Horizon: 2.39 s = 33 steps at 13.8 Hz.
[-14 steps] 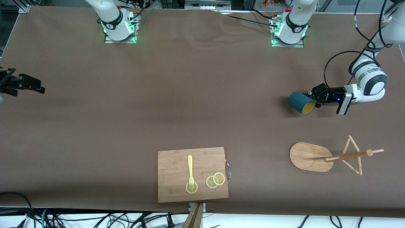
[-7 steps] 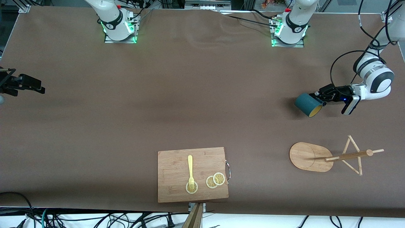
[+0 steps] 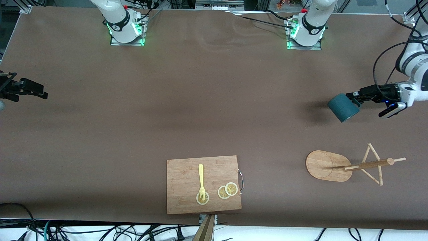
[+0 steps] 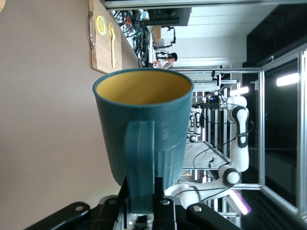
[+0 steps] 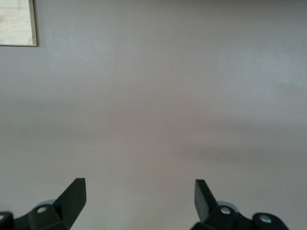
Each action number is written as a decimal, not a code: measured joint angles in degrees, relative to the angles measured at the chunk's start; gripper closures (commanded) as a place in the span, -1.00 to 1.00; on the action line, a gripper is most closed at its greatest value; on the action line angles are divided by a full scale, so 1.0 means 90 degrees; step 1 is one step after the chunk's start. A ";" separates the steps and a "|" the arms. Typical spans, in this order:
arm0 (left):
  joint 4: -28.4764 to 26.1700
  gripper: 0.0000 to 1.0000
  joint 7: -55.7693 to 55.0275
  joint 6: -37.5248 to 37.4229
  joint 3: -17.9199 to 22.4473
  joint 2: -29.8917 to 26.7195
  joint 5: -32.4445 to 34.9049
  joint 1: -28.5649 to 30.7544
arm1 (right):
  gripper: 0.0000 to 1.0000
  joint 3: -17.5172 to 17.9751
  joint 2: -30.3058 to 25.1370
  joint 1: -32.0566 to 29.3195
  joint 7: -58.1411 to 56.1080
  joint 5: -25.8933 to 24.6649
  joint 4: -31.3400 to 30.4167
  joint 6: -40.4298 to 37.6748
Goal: Pass cup and hang on rack
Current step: 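Lift the teal mug by its handle with the left gripper, then move the mug over the rack and hook it onto a peg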
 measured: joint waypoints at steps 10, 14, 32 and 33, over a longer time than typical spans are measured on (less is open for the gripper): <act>0.1841 1.00 -0.4006 -0.0262 -0.0099 0.0212 -0.0220 -0.0497 | -1.00 0.0000 0.0000 0.0000 0.0000 0.0001 0.0000 0.0000; 0.2727 1.00 -0.4467 -0.0260 -0.0082 0.0894 -0.0226 -0.0524 | -1.00 0.0000 0.0000 0.0000 0.0000 0.0002 0.0000 0.0001; 0.4080 0.33 -0.5795 0.0146 -0.0048 0.2047 -0.0582 -0.0892 | -1.00 0.0000 0.0000 0.0000 -0.0001 0.0006 0.0000 0.0001; 0.4080 -0.99 -0.5796 0.0156 -0.0048 0.2083 -0.0582 -0.0893 | -1.00 0.0000 0.0000 0.0000 -0.0001 0.0006 0.0000 0.0001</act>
